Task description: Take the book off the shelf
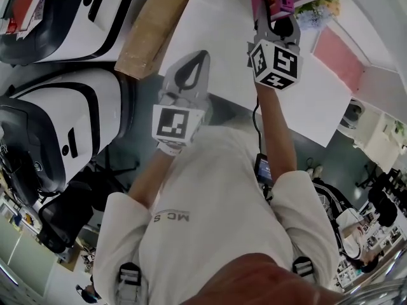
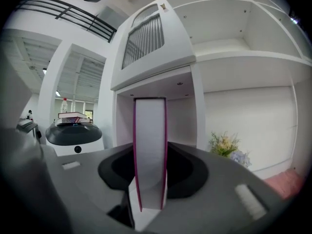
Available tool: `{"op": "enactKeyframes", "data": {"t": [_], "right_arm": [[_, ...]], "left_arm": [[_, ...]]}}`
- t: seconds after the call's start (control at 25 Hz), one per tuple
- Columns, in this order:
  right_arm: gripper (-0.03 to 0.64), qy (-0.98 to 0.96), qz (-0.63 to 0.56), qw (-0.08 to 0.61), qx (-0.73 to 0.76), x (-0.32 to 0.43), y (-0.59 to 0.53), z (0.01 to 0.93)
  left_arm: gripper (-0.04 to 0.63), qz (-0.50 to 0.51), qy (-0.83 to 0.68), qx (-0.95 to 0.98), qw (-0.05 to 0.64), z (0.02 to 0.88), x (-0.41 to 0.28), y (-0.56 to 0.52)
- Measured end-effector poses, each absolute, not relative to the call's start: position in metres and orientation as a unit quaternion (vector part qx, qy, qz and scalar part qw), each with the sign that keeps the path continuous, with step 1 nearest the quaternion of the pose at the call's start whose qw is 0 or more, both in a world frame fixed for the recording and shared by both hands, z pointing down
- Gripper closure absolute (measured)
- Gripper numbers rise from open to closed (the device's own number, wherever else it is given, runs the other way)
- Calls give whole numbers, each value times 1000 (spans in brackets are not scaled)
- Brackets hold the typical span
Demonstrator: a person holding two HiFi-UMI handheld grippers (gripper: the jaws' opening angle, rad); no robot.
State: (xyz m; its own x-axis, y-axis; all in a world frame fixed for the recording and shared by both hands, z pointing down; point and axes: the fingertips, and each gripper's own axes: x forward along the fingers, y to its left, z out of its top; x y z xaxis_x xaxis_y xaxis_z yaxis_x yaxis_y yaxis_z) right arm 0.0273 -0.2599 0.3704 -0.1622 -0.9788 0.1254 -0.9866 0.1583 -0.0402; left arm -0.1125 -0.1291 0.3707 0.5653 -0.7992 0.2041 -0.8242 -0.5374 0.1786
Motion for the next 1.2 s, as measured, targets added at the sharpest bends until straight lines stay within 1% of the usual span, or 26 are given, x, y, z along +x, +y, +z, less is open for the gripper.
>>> {"op": "enactKeyframes", "data": {"t": [0.24, 0.48, 0.84, 1.2], "right_arm": [[479, -775, 80, -3, 627, 51, -220, 368], [479, -802, 79, -6, 592, 76, -170, 361], [479, -837, 63, -2, 544, 125, -88, 341], [479, -822, 38, 17, 568, 224, 3, 337]], "left_arm": [[595, 41, -463, 878, 117, 365, -97, -111], [595, 43, -475, 872, 108, 356, -69, -97], [595, 47, -458, 881, 104, 345, 2, -65], [595, 57, -413, 904, 93, 344, 92, -26]]}}
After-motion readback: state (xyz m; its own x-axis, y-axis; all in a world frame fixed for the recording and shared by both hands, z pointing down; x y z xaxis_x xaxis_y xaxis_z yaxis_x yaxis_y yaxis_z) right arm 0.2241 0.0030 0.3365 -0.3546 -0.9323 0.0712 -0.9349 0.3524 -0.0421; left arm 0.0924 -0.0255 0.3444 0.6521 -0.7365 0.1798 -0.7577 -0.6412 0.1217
